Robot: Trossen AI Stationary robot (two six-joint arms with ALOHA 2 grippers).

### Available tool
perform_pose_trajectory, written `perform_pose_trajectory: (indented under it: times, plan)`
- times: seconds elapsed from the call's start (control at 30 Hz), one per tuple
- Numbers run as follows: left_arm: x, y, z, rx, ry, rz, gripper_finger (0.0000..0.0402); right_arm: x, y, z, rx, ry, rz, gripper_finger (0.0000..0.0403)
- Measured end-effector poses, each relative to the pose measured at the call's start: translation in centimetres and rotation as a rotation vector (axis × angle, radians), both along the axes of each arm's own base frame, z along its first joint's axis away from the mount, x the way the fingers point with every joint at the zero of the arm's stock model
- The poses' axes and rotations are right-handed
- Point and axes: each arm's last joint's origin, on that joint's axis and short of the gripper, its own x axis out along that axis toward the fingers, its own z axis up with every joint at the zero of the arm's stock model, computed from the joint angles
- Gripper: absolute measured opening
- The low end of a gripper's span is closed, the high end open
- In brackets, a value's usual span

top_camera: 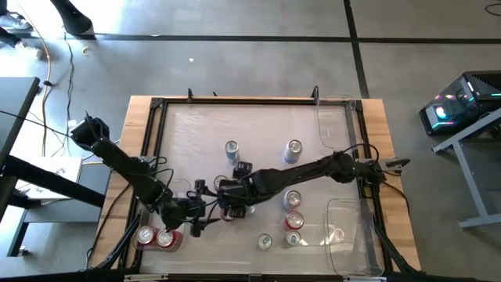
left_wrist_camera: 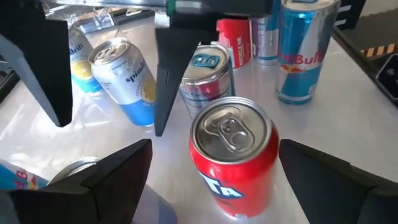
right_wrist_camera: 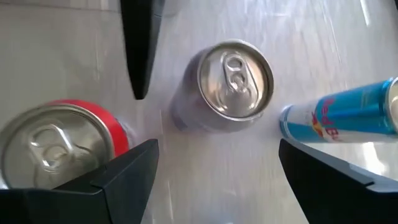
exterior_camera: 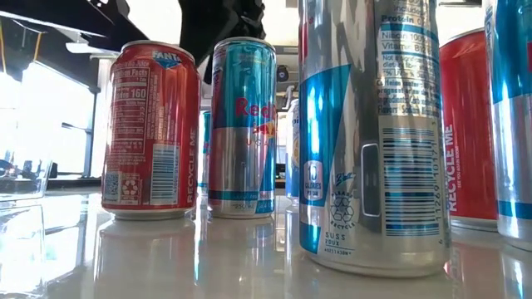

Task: Sort soda cans
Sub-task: Put the middle right red soda can into the left transparent bin

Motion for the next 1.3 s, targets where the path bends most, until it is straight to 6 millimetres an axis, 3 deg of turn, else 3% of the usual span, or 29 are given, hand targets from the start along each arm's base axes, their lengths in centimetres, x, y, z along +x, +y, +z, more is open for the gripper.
perform_pose_trajectory:
  times: [0.33,0.53,0.97,1.13,1.3]
  plan:
    - [0.8,0.6,-0.3,0.017,0.006,0.025,0.0344,0.0,0.3,-0.3,0.073,0.031,0.037,0.0328]
    - [0.6,0.8,-0.4,0.046,0.025,0.04,0.0344,0.4,0.6,-1.5,0.077,0.052,0.067,0.0327]
    - [-1.9,3.1,1.4,0.143,0.045,0.158,0.0344,0.3,1.4,-1.8,0.146,0.073,0.114,0.0327]
    - [-2.7,2.3,2.5,0.039,0.035,0.021,0.0344,0.4,1.2,-1.8,0.122,0.06,0.093,0.0327]
    - [-2.2,0.8,2.1,-0.018,0.041,-0.122,0.0344,0.6,0.9,-1.7,0.123,0.05,0.085,0.0328]
